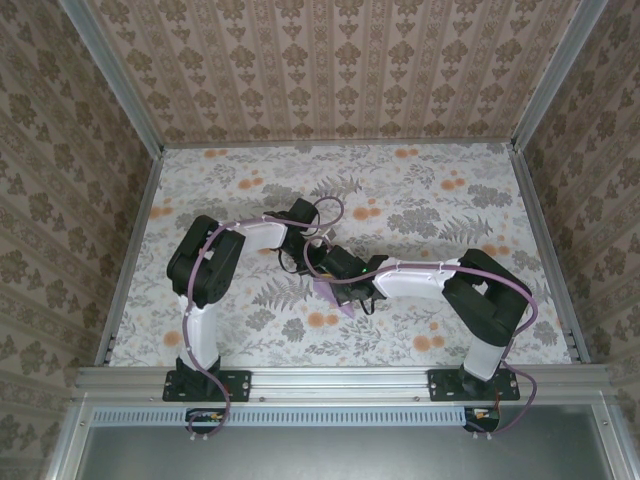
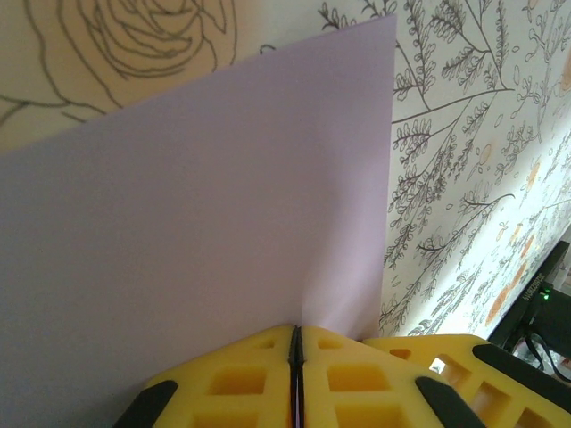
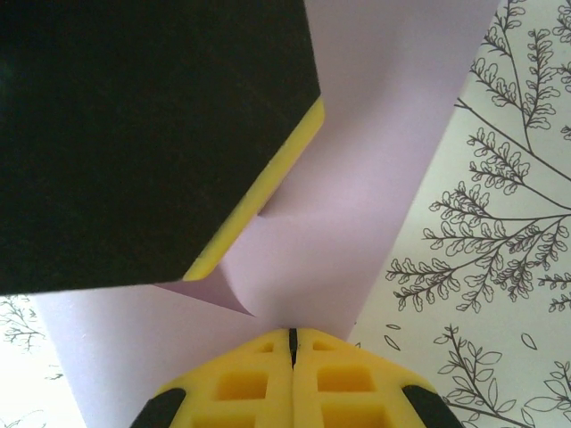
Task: Fold a paper plane with a square sheet of paper (fold left side to right side)
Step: Third fold the triangle at the center of the table.
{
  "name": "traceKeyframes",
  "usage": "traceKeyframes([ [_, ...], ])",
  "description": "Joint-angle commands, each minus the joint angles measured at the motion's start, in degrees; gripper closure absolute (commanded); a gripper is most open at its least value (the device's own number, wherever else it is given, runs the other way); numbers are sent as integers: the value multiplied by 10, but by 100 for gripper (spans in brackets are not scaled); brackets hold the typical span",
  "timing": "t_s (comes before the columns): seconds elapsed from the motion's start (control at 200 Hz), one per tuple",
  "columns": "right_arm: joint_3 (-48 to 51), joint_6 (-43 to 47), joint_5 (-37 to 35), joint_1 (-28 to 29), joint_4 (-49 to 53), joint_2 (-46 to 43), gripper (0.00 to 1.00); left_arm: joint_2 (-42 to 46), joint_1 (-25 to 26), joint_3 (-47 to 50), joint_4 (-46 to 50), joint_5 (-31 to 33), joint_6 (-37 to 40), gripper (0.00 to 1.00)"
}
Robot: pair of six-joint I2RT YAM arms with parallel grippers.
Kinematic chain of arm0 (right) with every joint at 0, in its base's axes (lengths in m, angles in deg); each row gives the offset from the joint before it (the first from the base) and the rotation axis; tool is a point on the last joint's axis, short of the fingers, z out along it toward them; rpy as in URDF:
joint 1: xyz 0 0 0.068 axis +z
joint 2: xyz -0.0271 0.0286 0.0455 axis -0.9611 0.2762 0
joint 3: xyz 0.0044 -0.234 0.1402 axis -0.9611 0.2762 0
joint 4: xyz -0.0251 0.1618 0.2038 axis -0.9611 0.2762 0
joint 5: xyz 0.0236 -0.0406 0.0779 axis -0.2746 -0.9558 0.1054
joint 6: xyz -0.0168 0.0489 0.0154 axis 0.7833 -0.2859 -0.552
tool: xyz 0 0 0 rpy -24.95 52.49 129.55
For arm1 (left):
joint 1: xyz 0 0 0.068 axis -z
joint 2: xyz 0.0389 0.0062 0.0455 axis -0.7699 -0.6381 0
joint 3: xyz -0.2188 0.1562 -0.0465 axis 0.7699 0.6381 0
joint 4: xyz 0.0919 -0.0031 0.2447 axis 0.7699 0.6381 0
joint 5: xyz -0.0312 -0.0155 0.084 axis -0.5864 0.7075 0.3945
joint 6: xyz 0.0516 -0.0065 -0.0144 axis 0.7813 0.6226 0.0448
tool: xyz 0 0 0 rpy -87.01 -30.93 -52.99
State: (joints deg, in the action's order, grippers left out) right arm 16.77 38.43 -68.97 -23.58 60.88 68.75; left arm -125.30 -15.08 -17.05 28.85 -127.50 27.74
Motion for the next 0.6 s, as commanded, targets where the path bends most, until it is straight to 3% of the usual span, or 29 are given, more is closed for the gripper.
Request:
traceKeyframes([
  [0.0, 3, -1, 16, -4, 15, 24, 100, 1, 0, -8, 47, 29, 21, 85],
  [0.355, 17, 10, 35, -3, 21, 18, 100, 76, -50, -44, 108, 54, 58, 71],
  [0.55, 15, 15, 43, -3, 23, 18, 100, 143, -64, 32, 78, 38, 44, 85],
  [0.595, 13, 15, 44, -3, 24, 19, 100, 152, -63, 52, 57, 5, 33, 86],
])
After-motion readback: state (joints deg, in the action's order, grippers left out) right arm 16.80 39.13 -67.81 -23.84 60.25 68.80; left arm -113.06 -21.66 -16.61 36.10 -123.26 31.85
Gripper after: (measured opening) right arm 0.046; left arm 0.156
